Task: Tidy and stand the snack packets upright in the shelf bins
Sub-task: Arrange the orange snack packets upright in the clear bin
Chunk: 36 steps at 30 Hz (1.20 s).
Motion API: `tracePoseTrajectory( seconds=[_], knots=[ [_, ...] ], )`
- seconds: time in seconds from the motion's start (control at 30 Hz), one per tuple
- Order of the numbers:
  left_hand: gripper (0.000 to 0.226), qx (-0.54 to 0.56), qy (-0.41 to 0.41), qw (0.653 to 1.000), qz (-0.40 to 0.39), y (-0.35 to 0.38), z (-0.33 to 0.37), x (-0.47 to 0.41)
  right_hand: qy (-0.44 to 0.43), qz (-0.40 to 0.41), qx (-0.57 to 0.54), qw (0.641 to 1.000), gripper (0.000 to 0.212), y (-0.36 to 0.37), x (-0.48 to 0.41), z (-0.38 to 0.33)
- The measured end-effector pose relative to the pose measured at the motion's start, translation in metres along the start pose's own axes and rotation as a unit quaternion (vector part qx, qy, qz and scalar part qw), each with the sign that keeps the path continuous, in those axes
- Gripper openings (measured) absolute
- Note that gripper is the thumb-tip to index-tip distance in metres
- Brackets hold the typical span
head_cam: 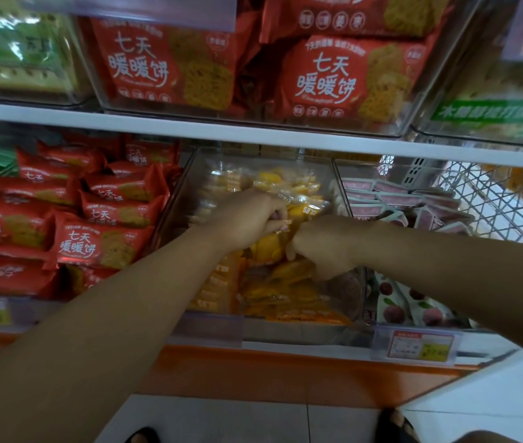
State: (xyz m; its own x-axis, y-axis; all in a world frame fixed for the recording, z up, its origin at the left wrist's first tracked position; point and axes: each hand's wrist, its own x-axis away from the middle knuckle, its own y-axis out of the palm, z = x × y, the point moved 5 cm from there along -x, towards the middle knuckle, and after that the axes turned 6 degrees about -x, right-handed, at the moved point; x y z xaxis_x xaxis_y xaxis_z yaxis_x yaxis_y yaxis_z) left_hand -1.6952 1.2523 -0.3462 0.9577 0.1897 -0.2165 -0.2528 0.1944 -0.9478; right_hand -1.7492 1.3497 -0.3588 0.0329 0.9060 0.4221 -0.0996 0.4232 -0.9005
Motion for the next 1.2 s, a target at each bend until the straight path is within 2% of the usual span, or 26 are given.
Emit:
tracePoseTrajectory(
  seconds=[0.13,0.3,0.33,0.4,0.5,0.6,0.67,0.73,0.83,0.93,1.03,1.07,1.13,1.2],
  knots=[
    [0.006,0.02,-0.017,1.0,-0.005,-0.002,0.001,0.002,-0.005,-0.041,0.018,0.999,0.039,0.001,-0.002,0.001],
    [0.011,0.039,-0.031,0.999,-0.013,-0.004,0.001,0.002,0.008,0.009,-0.022,1.0,0.008,-0.002,-0.004,0.002],
    [0.012,0.045,-0.037,0.998,-0.017,-0.004,0.0,0.002,0.016,0.021,-0.037,0.999,0.009,-0.004,-0.002,0.004],
    [0.014,0.058,-0.045,0.997,-0.029,-0.005,-0.002,0.003,0.016,0.063,-0.059,0.996,0.013,-0.01,0.001,0.005],
    [0.016,0.102,-0.061,0.992,-0.043,-0.008,-0.007,0.008,0.041,0.153,-0.082,0.984,0.007,-0.023,0.011,0.013],
    [0.025,0.148,-0.072,0.985,-0.042,-0.011,-0.013,0.015,0.081,0.244,-0.141,0.956,0.006,-0.029,0.026,0.028],
    [0.026,0.158,-0.063,0.985,-0.035,-0.014,-0.012,0.02,0.095,0.27,-0.178,0.942,0.005,-0.027,0.03,0.033],
    [0.03,0.141,-0.062,0.987,-0.055,-0.015,-0.006,0.027,0.107,0.256,-0.178,0.944,0.006,-0.024,0.028,0.031],
    [0.047,-0.013,-0.048,0.994,-0.1,-0.009,0.005,0.031,0.111,0.218,-0.149,0.958,0.012,-0.023,0.022,0.027],
    [0.037,-0.093,-0.057,0.991,-0.071,-0.005,0.008,0.03,0.085,0.202,-0.158,0.963,0.014,-0.027,0.029,0.024],
    [0.027,-0.096,-0.068,0.992,-0.037,-0.006,0.009,0.027,0.035,0.254,-0.224,0.94,0.014,-0.039,0.048,0.017],
    [0.026,-0.096,-0.069,0.993,-0.03,-0.007,0.009,0.026,0.014,0.234,-0.26,0.937,0.015,-0.04,0.051,0.012],
    [0.025,-0.095,-0.071,0.993,-0.024,-0.008,0.009,0.027,-0.011,0.122,-0.296,0.947,0.025,-0.031,0.05,-0.003],
    [0.024,-0.091,-0.071,0.993,-0.018,-0.008,0.01,0.028,-0.019,0.029,-0.233,0.972,0.034,-0.018,0.043,-0.015]
  ],
)
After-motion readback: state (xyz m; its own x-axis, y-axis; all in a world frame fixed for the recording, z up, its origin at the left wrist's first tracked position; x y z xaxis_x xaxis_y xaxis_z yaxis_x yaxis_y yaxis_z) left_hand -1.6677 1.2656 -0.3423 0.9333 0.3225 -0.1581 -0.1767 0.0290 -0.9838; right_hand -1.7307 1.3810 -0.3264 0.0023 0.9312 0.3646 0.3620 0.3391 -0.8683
